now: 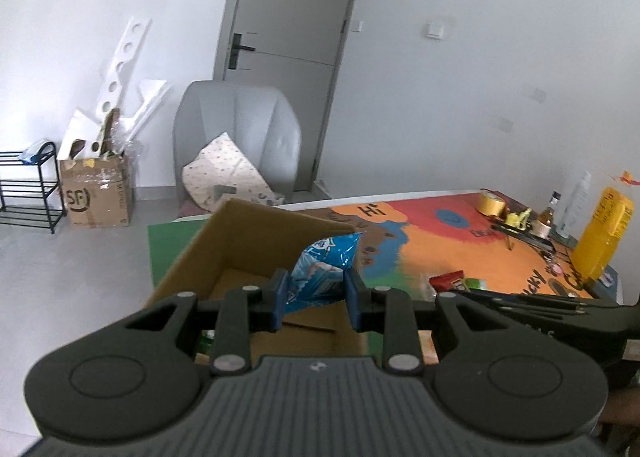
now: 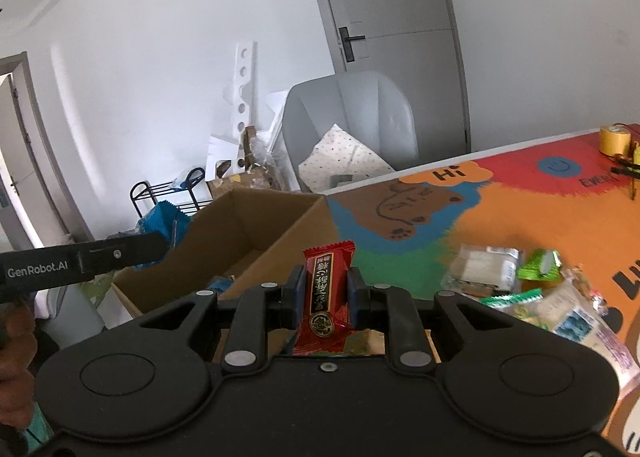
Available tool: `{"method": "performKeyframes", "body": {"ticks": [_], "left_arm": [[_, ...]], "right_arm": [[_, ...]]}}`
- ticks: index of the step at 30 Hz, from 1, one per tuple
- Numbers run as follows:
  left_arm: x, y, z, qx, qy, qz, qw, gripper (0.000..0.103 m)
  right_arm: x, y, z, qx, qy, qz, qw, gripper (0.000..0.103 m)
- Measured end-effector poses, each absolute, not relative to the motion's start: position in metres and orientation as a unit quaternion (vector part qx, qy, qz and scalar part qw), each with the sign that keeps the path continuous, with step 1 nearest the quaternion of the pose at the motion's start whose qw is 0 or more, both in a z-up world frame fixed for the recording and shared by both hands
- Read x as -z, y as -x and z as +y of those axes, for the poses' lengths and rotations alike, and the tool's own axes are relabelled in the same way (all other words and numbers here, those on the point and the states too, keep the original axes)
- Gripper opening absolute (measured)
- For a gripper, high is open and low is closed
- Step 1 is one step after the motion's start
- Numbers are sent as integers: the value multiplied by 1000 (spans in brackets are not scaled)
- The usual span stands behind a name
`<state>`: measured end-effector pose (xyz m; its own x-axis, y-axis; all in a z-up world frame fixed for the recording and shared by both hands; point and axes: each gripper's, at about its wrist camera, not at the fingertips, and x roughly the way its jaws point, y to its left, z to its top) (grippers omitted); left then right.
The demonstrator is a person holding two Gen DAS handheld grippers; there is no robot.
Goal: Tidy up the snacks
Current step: 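Carry blue bag and red bar into the cardboard box and release both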
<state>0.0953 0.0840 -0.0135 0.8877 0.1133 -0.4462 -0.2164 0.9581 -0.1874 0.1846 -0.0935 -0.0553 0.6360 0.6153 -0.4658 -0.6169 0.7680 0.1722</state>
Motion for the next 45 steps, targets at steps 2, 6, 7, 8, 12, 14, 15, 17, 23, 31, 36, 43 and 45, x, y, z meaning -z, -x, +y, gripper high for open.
{"method": "performKeyframes", "body": {"ticks": [2,6,7,8,12,14,15,17,23,31,36,43,45], "left_arm": [[14,-94,93,-93,123,219,964,29],[17,-93,109,-106,137,217,961,29],[18,-93,113,-109,140,218,960,29],[20,-94,117,-111,143,220,959,29],[28,-98,124,-110,154,230,955,29],[31,-100,126,-111,157,235,953,30],[32,-100,127,-114,157,235,953,31],[31,-98,127,-112,150,234,954,33],[27,-90,135,-119,161,221,955,44],[29,-79,148,-143,175,225,948,54],[29,-79,145,-146,170,227,948,69],[27,-84,129,-140,151,223,953,87],[27,-86,122,-135,146,224,954,88]], "right_arm": [[55,-186,-89,-343,4,257,904,20],[52,-186,-79,-346,8,253,903,20],[52,-187,-77,-347,8,252,903,20],[52,-187,-75,-348,9,252,903,20],[52,-188,-65,-351,13,254,901,20],[51,-188,-59,-355,17,253,900,20],[50,-187,-56,-357,18,253,899,20],[48,-186,-49,-362,22,251,898,20],[43,-183,-31,-380,29,246,891,20],[44,-182,-12,-407,23,259,876,23],[42,-181,-18,-400,13,260,878,32],[43,-181,-44,-364,-2,262,894,55],[44,-180,-53,-353,-5,262,898,59]]}}
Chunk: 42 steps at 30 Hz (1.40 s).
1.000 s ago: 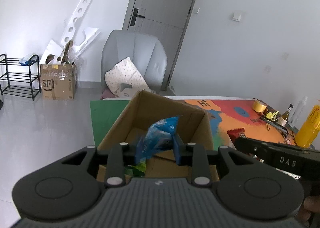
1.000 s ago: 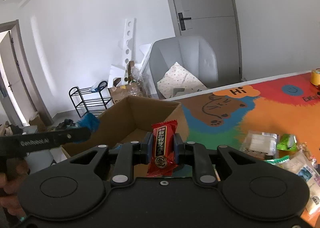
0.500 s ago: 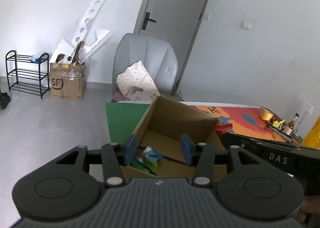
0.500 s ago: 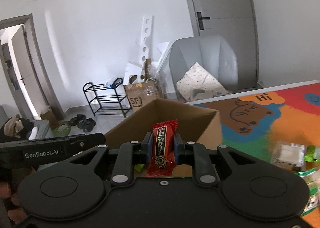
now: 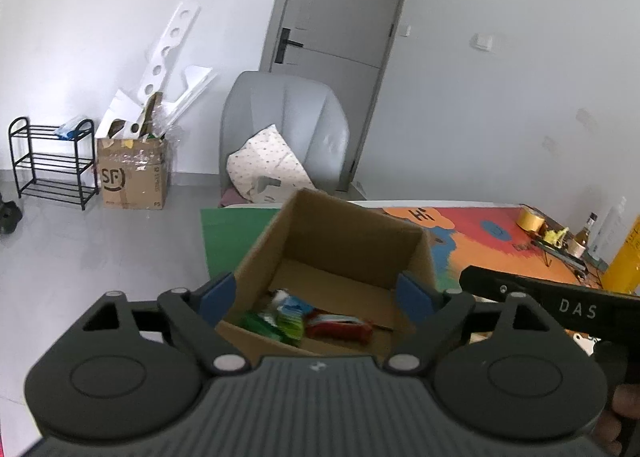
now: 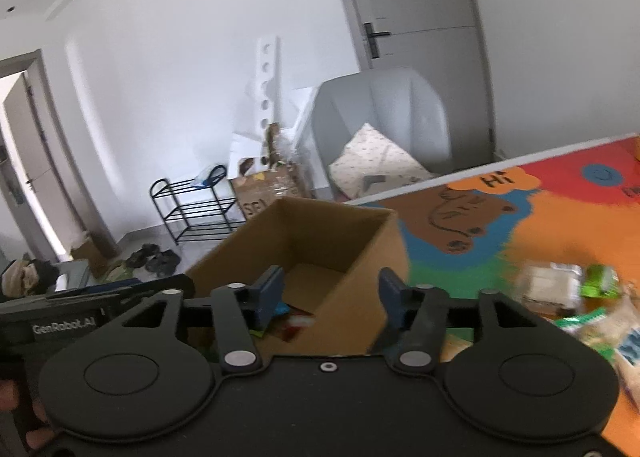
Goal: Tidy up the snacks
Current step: 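Carry blue bag and red bar into the cardboard box and release both, then move both open grippers back over the snack pile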
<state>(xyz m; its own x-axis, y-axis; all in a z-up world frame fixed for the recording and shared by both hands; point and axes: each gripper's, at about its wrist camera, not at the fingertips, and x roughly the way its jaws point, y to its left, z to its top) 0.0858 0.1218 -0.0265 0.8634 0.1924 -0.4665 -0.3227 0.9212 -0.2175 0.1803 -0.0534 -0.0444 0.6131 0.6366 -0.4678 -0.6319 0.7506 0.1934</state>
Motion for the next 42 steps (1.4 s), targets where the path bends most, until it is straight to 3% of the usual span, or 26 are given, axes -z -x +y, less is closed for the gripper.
{"method": "performKeyframes", "body": {"ticks": [11,25,42], "left_arm": [[24,-97,84,-99,124,230,960,93],[23,-109,35,-65,97,241,964,97],[31,-132,-15,-20,79,267,960,98]], "right_arm": [[49,-176,-102,-306,-18,257,916,83],[56,-178,-162,-255,-41,259,931,102],[73,-181,-227,-210,-59,267,939,103]]}}
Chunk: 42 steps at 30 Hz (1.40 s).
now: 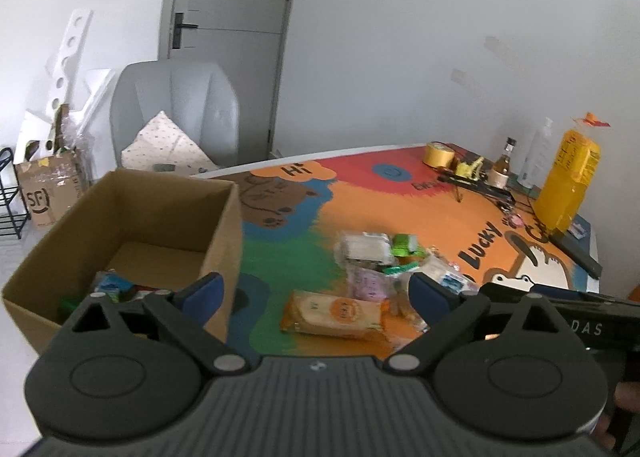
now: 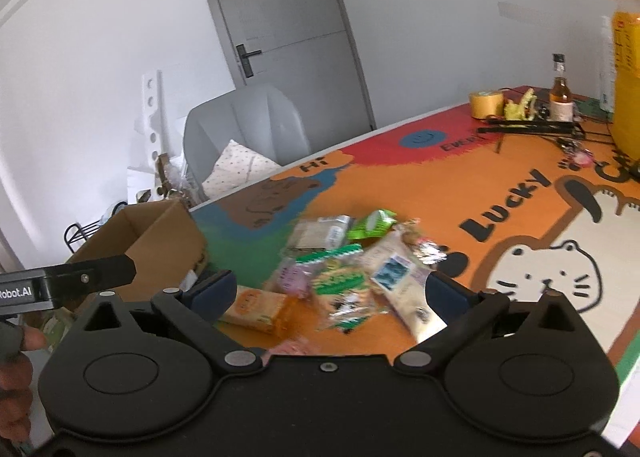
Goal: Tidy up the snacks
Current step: 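Move both open grippers back over the snack pile, then grasp clear pink packet with left gripper while right gripper grasps white cake roll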
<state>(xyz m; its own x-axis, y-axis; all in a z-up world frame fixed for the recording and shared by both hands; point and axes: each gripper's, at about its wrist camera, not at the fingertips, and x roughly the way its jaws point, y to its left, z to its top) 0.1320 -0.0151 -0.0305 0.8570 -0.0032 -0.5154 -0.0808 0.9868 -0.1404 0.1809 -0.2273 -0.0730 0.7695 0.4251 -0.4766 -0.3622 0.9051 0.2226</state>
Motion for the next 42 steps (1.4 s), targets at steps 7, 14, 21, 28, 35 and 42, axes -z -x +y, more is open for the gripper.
{"method": "performKeyframes", "body": {"ticks": [7,14,21,28,35,42], "left_arm": [[37,-140,-35,-5,69,272,960,98],[47,-155,-46,-3,60,286,956,97],[61,-169,-52,4,65,303,951,92],[82,-180,-66,28,69,337,939,67],[102,-186,-73,42,73,363,928,55],[116,-188,-72,47,87,383,918,33]], "right_arm": [[84,-185,-243,-200,-67,272,939,103],[96,-194,-256,-191,-75,273,940,100],[105,-209,-266,-188,-86,282,937,83],[114,-220,-264,-192,-80,291,934,76],[117,-231,-257,-193,-64,290,935,75],[131,-237,-251,-191,-47,324,925,38]]}}
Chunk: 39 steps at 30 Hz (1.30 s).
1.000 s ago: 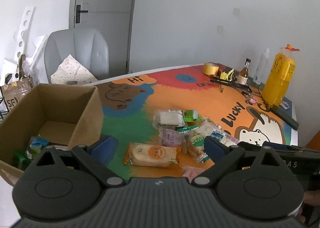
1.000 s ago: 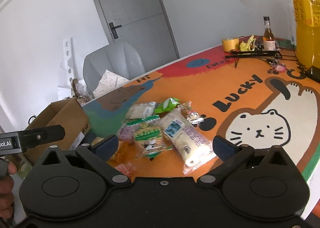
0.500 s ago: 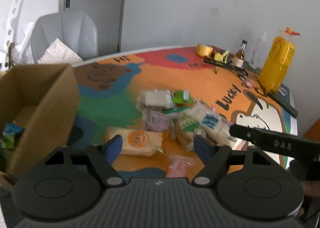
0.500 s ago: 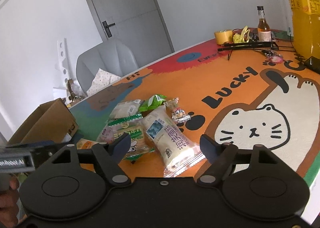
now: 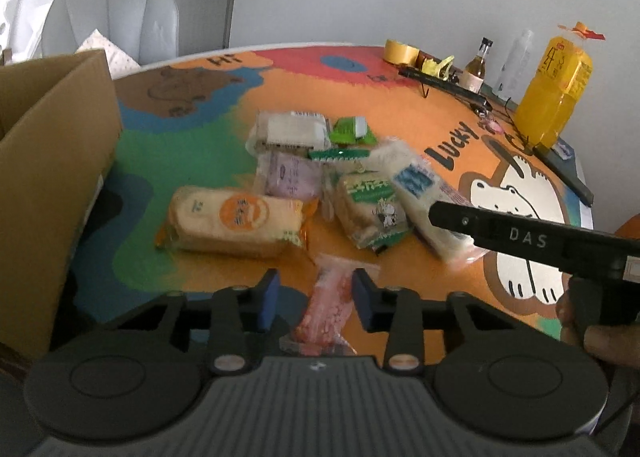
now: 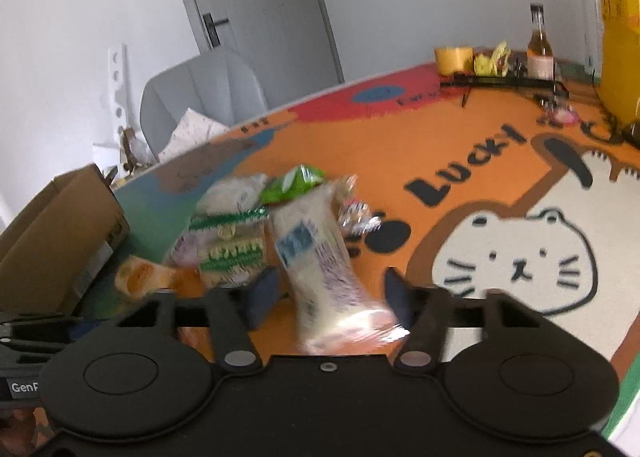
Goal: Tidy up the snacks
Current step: 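Grasp clear pink packet with left gripper while right gripper grasps white cake roll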
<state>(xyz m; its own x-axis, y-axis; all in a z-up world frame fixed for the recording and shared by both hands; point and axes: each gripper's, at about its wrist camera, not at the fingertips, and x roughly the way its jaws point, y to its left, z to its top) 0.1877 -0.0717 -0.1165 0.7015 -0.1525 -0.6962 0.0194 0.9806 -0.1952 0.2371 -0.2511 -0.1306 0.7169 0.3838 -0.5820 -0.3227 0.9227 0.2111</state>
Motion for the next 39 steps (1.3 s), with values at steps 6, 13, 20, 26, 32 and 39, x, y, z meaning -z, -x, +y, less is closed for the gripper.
{"method": "performKeyframes", "body": {"ticks": [6,13,20,26,32,39], "left_arm": [[120,-184,-72,49,86,382,919,22],[120,-181,-73,47,81,379,921,22],[119,-178,-73,45,78,378,921,22],[121,-174,-75,49,74,377,922,23],[122,-171,-78,54,62,371,925,24],[121,-169,-80,56,52,378,923,28]], "right_arm": [[131,-222,-253,-204,-50,327,922,29],[130,-207,-258,-206,-56,335,918,29],[127,-194,-262,-208,-57,353,911,32],[128,-195,-250,-202,-36,348,915,52],[133,-198,-232,-191,10,337,922,56],[135,-193,-227,-188,33,327,926,58]]}}
